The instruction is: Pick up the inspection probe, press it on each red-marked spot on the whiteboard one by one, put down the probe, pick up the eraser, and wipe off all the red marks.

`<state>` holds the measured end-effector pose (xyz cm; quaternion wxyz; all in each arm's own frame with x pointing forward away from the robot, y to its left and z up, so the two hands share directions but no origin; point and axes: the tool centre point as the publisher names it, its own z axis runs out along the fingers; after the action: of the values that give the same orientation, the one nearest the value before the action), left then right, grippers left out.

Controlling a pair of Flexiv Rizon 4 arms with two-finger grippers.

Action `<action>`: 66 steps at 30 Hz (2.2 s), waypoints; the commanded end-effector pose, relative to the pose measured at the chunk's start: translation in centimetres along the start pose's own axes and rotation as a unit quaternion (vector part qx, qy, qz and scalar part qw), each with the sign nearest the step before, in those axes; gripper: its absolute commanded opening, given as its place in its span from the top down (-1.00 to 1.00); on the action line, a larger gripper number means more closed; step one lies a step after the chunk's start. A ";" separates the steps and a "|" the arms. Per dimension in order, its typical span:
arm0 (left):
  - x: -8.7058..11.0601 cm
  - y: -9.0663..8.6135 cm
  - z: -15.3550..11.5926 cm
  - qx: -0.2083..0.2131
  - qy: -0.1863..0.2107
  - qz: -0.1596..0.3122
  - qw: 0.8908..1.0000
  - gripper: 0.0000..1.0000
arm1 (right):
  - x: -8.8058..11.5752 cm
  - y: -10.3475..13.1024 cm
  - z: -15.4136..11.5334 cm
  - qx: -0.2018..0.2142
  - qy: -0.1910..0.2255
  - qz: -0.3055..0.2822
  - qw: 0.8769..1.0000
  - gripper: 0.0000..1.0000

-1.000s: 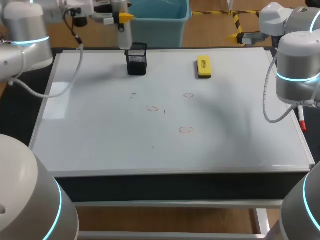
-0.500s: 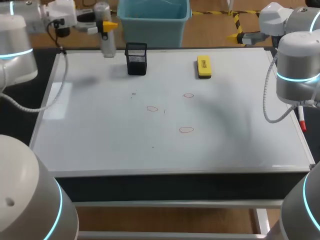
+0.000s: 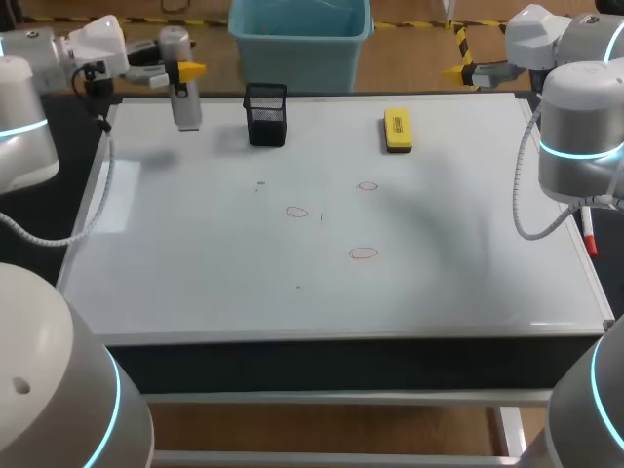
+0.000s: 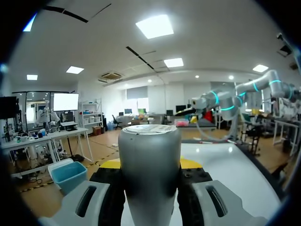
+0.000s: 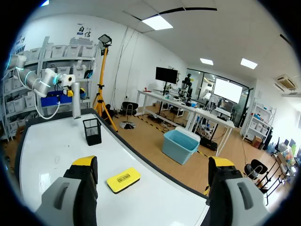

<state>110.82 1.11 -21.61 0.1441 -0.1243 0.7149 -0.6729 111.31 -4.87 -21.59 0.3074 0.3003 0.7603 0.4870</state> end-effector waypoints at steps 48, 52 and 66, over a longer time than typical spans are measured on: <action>-1.2 1.9 -0.8 0.012 -0.011 -0.004 1.000 1.00 | 2.8 -1.8 10.0 0.260 0.416 -0.426 0.760 -1.00; -1.2 1.9 -0.8 0.012 -0.011 -0.004 1.000 1.00 | 4.1 -2.6 10.2 0.295 0.431 -0.482 0.704 -1.00; -1.2 1.9 -0.8 0.012 -0.011 -0.004 1.000 1.00 | 4.8 -3.2 10.3 0.345 0.366 -0.517 0.693 -1.00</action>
<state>111.58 2.42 -23.40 0.1502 -0.1344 0.7056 -0.6793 115.58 3.02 -29.50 0.1721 -0.1705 0.9478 0.2075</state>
